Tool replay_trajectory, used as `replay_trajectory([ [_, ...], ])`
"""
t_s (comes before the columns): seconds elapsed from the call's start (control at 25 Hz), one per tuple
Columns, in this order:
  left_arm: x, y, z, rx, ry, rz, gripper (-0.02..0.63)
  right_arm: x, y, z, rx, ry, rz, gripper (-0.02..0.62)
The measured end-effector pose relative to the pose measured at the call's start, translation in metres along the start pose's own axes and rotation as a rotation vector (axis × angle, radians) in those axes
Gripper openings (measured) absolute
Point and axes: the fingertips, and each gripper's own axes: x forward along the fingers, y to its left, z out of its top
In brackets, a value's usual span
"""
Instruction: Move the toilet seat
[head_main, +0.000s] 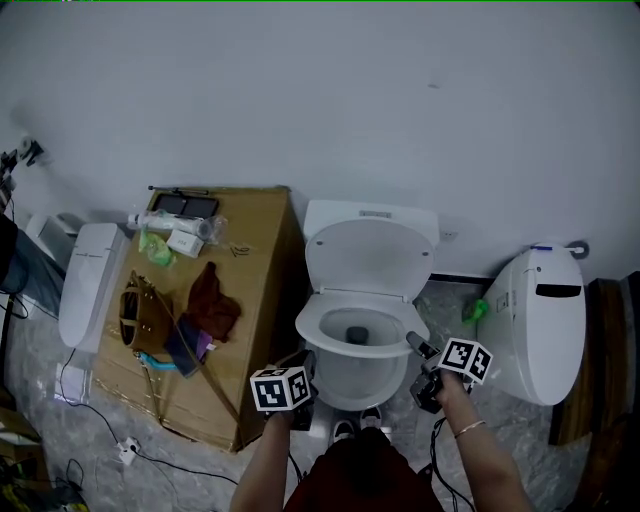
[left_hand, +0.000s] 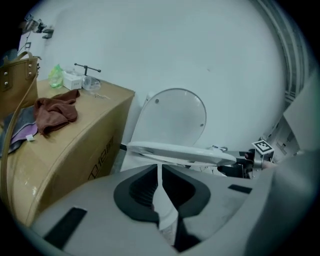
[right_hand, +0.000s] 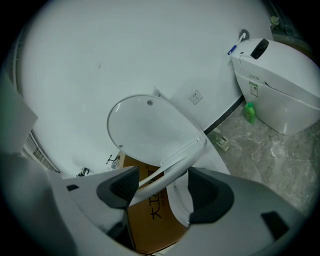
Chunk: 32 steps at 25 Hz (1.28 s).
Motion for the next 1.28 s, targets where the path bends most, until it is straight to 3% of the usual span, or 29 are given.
replay_trajectory([
  [0.32,0.022,-0.014,0.03,0.106,-0.037,-0.006,0.035,0.001,0.004,0.006,0.018,-0.001,0.01,0.296],
  [0.68,0.027,-0.021,0.058,0.088,-0.066,-0.018,0.032,-0.008,0.019,0.027,0.092,-0.042,0.112,0.296],
  [1.08,0.037,-0.028,0.092,0.098,-0.098,-0.021,0.032,-0.022,0.051,0.054,-0.078,-0.128,0.201,0.28],
  [1.28,0.043,-0.029,0.107,0.097,-0.114,-0.014,0.032,-0.025,0.069,0.061,-0.239,-0.16,0.204,0.13],
])
